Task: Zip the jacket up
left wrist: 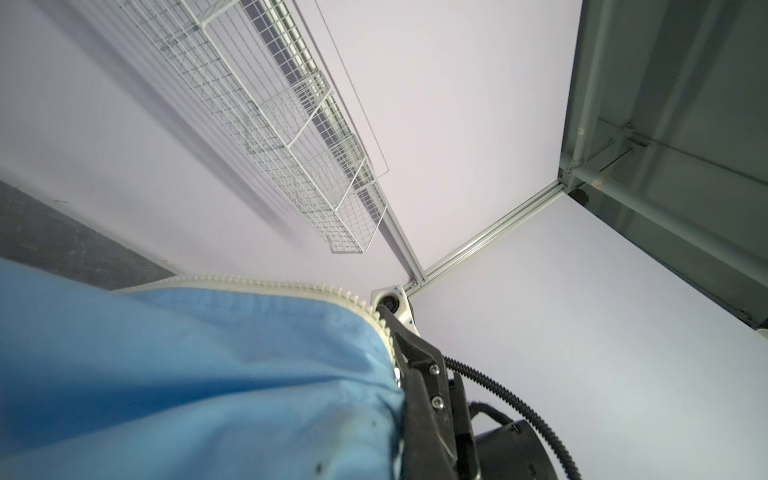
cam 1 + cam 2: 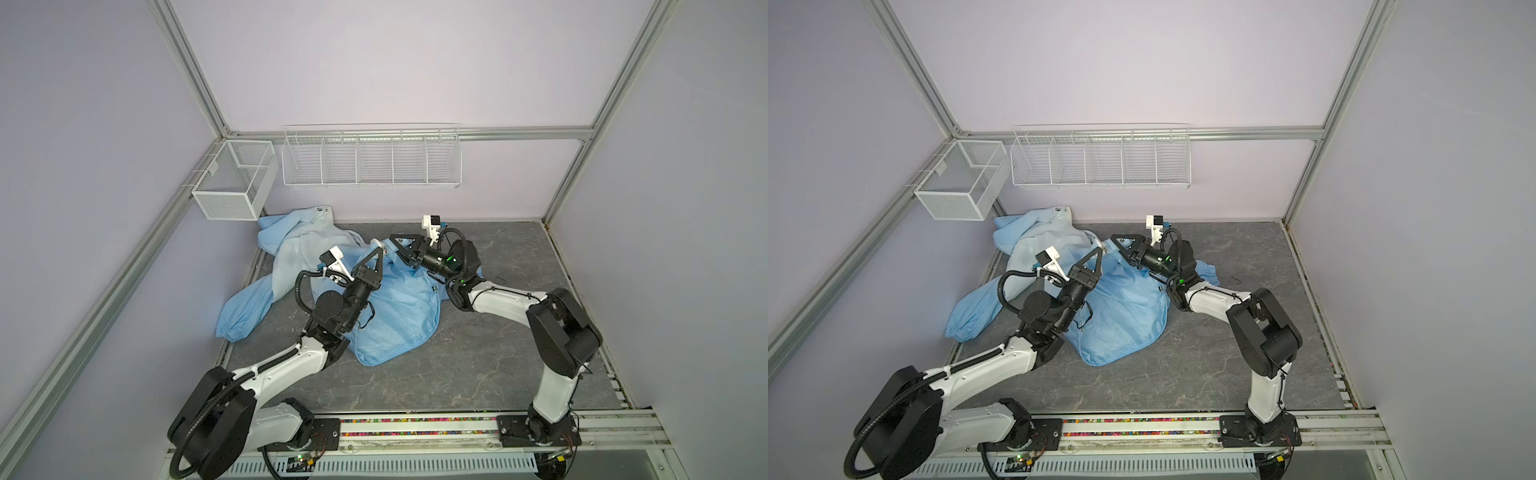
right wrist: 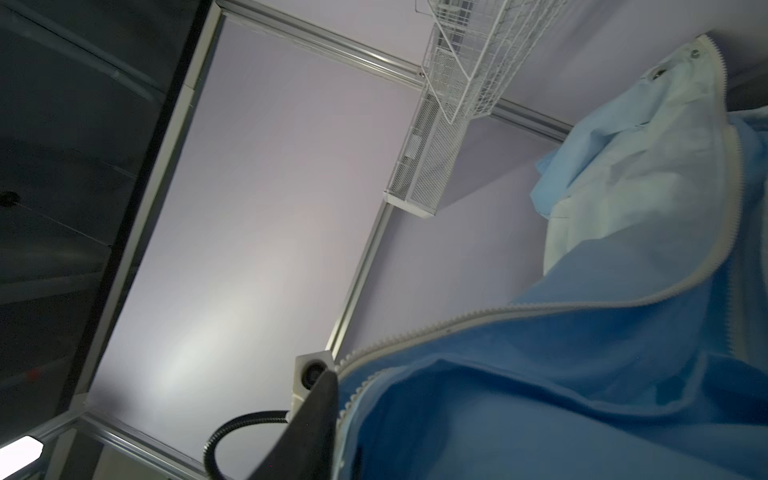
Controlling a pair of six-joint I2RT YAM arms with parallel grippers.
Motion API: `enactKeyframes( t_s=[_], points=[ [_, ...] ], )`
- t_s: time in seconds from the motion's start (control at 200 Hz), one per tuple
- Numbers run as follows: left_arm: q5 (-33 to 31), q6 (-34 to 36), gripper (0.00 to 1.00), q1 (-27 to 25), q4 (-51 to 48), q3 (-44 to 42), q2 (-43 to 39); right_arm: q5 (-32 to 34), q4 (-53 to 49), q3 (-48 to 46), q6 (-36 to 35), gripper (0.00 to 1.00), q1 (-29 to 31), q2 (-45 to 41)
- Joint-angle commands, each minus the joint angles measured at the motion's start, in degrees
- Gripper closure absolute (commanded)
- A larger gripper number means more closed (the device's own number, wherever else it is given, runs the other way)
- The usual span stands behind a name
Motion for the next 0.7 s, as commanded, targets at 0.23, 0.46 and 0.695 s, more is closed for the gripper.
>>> enactKeyframes(
  t_s=[0.23,0.46,0.695],
  points=[
    [5.07,-1.16,1.00,3.50,-33.70,4.90,-13.00,-9.55,-43.08,-5.48,-28.85,0.22,-0.75,-16.92],
    [11.39,-1.79,1.00,6.74,-45.70,9.07,-15.54,-2.89,-78.94,-2.91,-56.51,0.19,-0.80,-30.58],
    [18.57,-2.19,1.00,7.38,-52.60,14.39,-14.18,4.96,-91.49,7.03,-69.71,0.43,2.52,-32.36]
  ],
)
